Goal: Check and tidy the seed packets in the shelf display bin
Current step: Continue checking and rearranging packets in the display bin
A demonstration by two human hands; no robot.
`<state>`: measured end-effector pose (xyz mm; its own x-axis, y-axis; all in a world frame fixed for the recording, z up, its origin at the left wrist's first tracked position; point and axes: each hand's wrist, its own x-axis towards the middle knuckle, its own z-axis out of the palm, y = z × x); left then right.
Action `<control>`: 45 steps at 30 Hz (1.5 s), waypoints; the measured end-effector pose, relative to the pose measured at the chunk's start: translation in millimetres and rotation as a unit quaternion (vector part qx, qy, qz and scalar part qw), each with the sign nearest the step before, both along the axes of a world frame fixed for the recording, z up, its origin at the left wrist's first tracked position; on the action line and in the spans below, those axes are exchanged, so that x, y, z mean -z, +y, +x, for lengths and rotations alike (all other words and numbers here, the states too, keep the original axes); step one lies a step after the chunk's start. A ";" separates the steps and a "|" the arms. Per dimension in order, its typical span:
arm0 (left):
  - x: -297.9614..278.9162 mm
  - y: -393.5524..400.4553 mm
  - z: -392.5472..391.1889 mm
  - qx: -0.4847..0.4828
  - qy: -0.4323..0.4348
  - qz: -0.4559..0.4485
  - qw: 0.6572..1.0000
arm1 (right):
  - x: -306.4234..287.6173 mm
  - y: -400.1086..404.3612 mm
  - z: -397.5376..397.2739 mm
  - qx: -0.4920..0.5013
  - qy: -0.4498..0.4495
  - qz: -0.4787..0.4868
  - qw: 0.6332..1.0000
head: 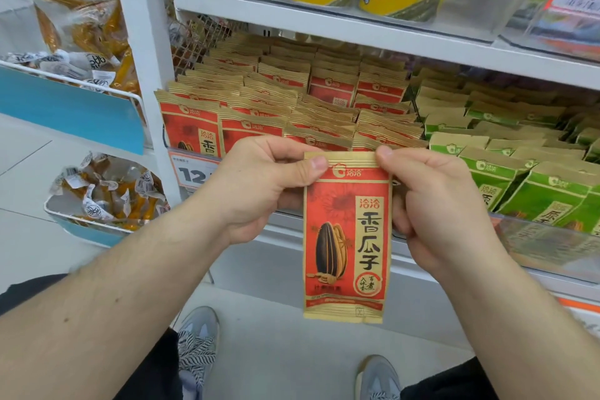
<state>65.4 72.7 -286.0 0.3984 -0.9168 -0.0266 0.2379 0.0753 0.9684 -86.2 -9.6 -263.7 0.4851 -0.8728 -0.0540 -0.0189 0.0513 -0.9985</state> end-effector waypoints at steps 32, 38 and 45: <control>0.1 1.0 1.3 0.052 0.011 0.005 0.999 | 2.2 -24.2 -21.0 -0.198 0.139 -0.062 0.968; 1.8 3.6 8.7 0.125 0.048 0.005 0.991 | 2.1 -22.7 -21.8 -0.218 0.081 -0.031 0.972; 4.3 1.9 13.3 0.128 0.047 0.005 0.991 | 6.3 -29.8 -23.8 -0.259 0.061 -0.025 0.964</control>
